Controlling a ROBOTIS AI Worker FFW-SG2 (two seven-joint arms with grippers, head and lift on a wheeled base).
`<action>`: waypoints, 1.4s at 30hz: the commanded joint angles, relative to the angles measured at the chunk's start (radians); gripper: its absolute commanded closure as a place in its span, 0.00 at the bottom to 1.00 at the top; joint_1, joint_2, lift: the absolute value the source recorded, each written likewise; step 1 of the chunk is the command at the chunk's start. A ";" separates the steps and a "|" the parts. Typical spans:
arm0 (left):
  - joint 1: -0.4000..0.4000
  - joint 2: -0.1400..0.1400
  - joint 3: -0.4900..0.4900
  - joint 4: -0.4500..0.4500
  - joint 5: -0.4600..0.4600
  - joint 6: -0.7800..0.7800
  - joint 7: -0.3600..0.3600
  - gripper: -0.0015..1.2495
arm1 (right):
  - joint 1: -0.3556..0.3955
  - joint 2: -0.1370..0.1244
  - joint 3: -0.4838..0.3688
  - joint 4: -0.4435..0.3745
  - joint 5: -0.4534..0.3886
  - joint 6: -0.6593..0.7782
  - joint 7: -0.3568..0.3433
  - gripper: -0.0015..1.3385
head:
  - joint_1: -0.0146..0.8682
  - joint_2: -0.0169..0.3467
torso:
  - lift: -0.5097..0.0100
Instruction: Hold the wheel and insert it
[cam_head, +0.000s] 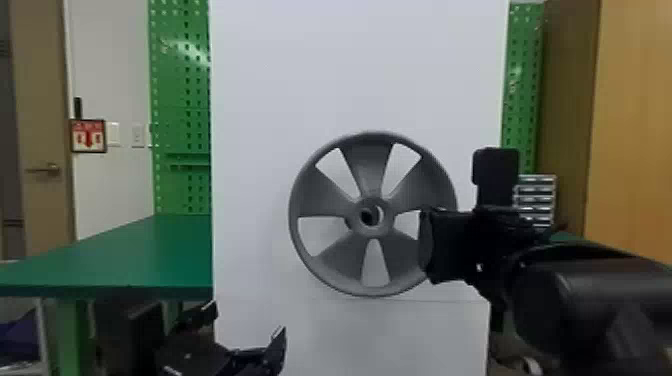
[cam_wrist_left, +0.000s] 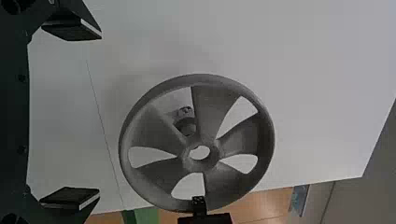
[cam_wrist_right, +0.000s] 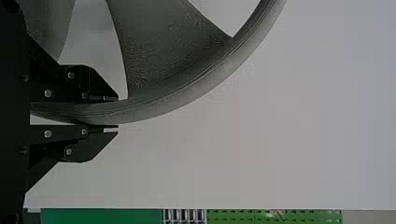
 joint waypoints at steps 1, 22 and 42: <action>0.000 0.000 -0.002 0.000 0.000 0.000 0.000 0.08 | -0.003 0.001 0.004 0.021 -0.002 -0.011 0.000 0.88 | 0.13 0.09 | 0.13; 0.000 0.000 -0.002 0.000 0.002 0.000 0.000 0.08 | -0.015 0.001 0.022 0.067 0.009 -0.034 0.001 0.88 | 0.13 0.09 | 0.13; -0.003 0.000 -0.002 0.000 0.002 0.000 0.000 0.08 | -0.035 0.001 0.029 0.099 0.021 -0.059 0.000 0.88 | 0.13 0.09 | 0.13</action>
